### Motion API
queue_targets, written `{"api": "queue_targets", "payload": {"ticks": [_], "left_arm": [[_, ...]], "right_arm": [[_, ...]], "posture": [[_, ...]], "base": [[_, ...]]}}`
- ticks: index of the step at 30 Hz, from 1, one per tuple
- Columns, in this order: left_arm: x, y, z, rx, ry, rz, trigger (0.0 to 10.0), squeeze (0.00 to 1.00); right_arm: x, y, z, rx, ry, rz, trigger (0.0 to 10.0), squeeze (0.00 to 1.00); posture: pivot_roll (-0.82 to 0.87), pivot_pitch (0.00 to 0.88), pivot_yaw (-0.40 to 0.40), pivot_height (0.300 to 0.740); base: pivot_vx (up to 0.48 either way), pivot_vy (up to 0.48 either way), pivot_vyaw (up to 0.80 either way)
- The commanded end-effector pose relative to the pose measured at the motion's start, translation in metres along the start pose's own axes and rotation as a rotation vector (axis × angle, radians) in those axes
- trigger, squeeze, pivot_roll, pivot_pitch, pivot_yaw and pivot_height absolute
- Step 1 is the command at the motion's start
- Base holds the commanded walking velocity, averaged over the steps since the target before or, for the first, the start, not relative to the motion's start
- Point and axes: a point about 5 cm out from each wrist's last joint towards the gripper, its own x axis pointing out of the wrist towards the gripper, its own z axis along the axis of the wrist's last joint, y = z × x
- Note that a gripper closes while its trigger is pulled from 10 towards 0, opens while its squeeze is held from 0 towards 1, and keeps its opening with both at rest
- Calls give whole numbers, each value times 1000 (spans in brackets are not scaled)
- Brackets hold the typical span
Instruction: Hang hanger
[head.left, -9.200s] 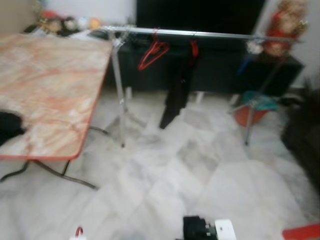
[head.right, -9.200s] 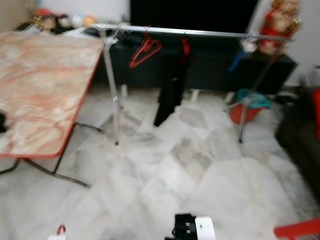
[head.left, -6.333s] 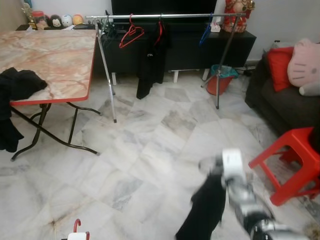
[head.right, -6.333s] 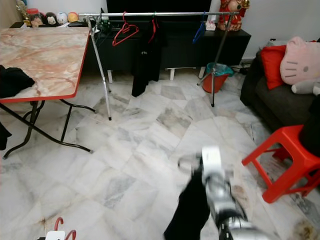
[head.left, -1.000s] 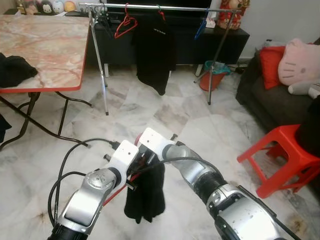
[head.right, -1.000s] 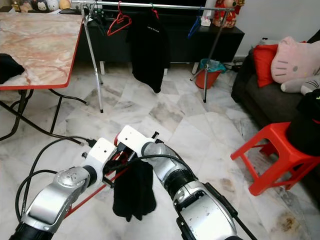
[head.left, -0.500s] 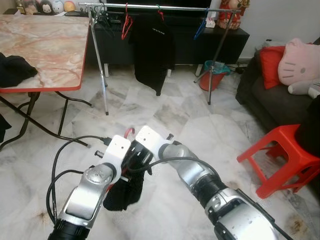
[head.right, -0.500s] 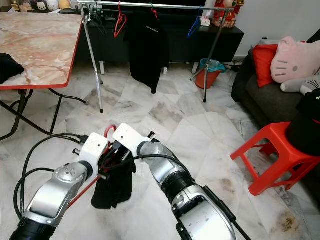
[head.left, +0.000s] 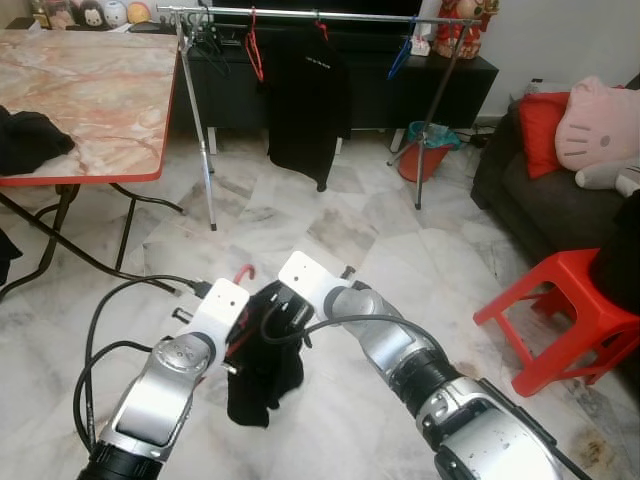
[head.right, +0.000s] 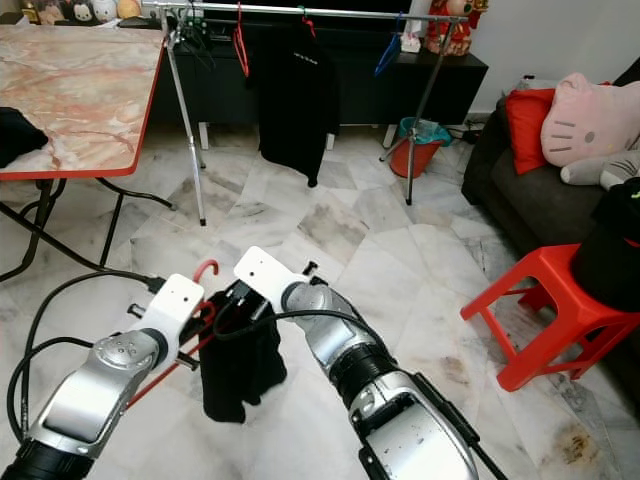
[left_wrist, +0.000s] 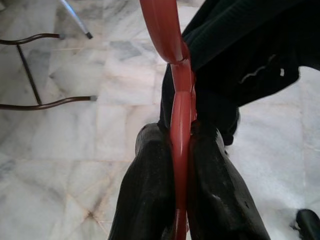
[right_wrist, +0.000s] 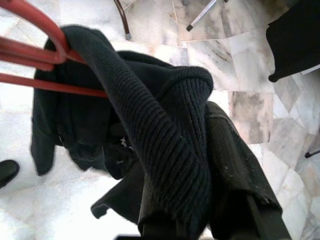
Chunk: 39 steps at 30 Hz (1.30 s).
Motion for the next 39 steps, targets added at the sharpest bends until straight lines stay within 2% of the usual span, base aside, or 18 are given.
{"api": "queue_targets", "payload": {"ticks": [1,3,5,8,10,15,20,27,29,31,36,39], "left_arm": [[-1,7,4,11,-24,59,10000,0],[-2,7,5,11,-26,60,10000,0],[-2,1,13,23,-87,29,10000,0],[-2,-5,19,-3,-126,-7,10000,0],[-2,-5,19,-3,-126,-7,10000,0],[-4,-20,28,-60,-188,-129,10000,0],[-6,-27,34,-122,-241,-204,10000,0],[-5,-29,34,-160,-263,-215,10000,0],[-5,-31,36,-188,-275,-231,10000,0],[-4,-33,35,-182,-276,-235,10000,0],[-3,-36,37,-222,-300,-257,10000,0],[-3,-34,44,-278,-359,-240,10000,0]], "right_arm": [[-2,-6,0,-15,0,-32,10000,0],[-2,-7,0,-19,1,-34,10000,0],[-2,-2,-1,-25,0,-7,10000,0],[-2,4,3,-11,-14,32,10000,0],[-2,4,3,-11,-14,32,10000,0],[-2,16,11,57,-56,105,10000,0],[-3,19,16,80,-94,119,10000,0],[-5,23,28,116,-145,163,10000,0],[-7,26,31,103,-171,194,10000,0],[-13,31,42,143,-238,279,10000,0],[-18,37,43,31,-236,337,10000,0],[-18,37,36,27,-206,340,10000,0]], "posture": [[161,50,-138,740],[164,52,-139,740],[164,52,-139,740],[164,52,-139,740],[164,52,-139,740],[158,51,-141,740],[160,52,-141,740],[156,51,-140,740],[158,54,-139,740],[159,54,-139,740],[151,53,-141,740],[154,55,-142,740]], "base": [[0,0,0],[0,0,0],[0,0,0],[0,0,0],[0,0,0],[0,0,0],[0,0,0],[0,0,0],[0,0,0],[0,0,0],[0,0,0],[0,0,0]]}}
